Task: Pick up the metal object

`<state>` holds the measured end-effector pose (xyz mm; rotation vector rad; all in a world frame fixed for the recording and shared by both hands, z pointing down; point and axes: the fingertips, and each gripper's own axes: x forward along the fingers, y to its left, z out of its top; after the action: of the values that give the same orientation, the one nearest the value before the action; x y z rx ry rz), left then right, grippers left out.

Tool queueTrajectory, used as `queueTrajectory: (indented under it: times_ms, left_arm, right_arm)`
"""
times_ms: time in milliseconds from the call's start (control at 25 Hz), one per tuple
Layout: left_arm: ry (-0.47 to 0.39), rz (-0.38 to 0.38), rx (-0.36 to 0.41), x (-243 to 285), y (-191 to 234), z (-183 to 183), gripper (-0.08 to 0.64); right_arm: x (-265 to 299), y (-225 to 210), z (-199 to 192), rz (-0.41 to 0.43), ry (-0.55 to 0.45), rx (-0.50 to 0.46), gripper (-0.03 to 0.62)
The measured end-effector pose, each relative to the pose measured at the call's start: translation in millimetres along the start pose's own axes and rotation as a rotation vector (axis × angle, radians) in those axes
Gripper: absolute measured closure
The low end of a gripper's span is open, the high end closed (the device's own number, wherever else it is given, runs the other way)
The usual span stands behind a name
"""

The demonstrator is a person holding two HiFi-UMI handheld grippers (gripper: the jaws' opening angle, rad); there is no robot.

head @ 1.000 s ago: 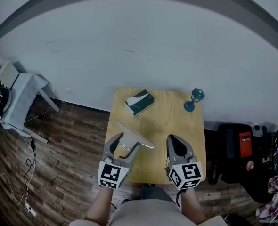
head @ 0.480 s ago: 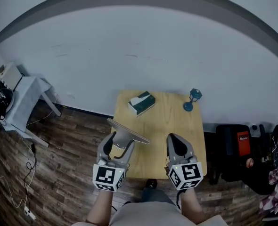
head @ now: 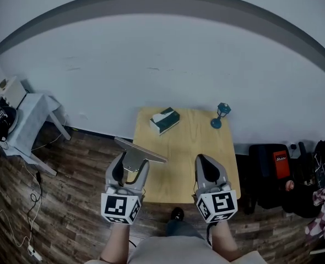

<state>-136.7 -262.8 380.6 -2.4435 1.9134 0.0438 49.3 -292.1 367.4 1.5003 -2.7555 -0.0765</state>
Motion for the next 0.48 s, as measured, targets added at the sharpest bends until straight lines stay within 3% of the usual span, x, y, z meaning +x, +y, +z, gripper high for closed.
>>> queueTrajectory:
  times_ms: [480]
  left_arm:
    - [-0.079, 0.061, -0.014, -47, 10, 30, 0.261]
  right_arm:
    - [-36, 18, 23, -0.025, -0.045, -0.028, 0.591]
